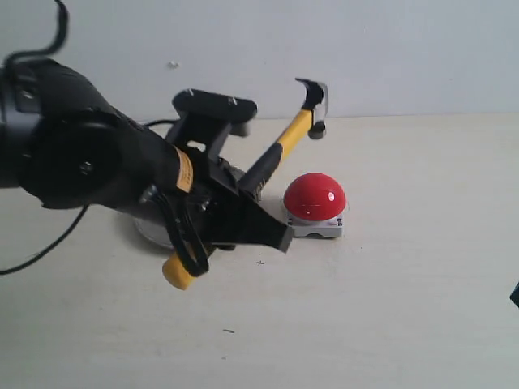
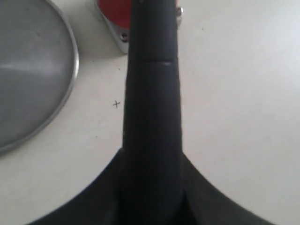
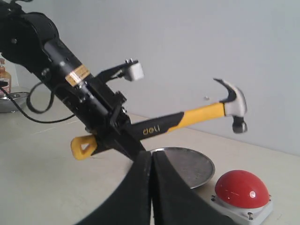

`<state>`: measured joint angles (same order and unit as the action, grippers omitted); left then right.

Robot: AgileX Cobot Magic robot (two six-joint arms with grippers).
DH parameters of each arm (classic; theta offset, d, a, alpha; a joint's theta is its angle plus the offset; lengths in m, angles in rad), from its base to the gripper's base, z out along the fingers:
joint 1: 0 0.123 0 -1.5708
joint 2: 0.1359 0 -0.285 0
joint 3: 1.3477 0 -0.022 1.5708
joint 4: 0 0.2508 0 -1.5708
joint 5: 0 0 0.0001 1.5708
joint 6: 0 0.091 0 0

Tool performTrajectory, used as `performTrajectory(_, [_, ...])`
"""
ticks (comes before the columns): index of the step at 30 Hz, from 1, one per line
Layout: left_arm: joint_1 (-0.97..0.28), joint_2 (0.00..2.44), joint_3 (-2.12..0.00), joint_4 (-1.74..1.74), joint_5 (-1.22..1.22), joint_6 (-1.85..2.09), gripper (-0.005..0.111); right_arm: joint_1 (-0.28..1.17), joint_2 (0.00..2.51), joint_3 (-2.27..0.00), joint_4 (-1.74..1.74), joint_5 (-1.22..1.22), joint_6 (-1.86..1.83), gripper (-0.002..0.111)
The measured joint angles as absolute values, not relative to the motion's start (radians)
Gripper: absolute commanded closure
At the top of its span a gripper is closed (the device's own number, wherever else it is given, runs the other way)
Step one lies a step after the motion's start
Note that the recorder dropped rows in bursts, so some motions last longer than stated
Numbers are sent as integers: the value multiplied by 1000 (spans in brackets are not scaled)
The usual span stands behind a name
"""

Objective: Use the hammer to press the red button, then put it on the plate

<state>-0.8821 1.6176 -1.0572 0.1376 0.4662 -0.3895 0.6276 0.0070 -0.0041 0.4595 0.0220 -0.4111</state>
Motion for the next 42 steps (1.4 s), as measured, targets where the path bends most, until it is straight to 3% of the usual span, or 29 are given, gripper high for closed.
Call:
performTrajectory(7, [-872, 1480, -1094, 144, 468, -378, 107, 628, 7, -4, 460, 22, -411, 108])
performTrajectory(18, [-872, 1467, -1170, 148, 500, -347, 107, 628, 7, -4, 460, 22, -411, 108])
performTrajectory(21, [-872, 1507, -1156, 148, 495, -347, 107, 628, 7, -4, 460, 22, -411, 108])
performTrajectory(28, [-865, 1867, -1051, 97, 388, -341, 107, 628, 7, -4, 460, 22, -413, 108])
performTrajectory(36, [-858, 1599, -1151, 90, 424, -302, 107, 628, 7, -4, 460, 24, -413, 108])
performTrajectory(42, [-825, 1560, -1120, -6, 422, -211, 107, 628, 7, -4, 460, 24, -413, 108])
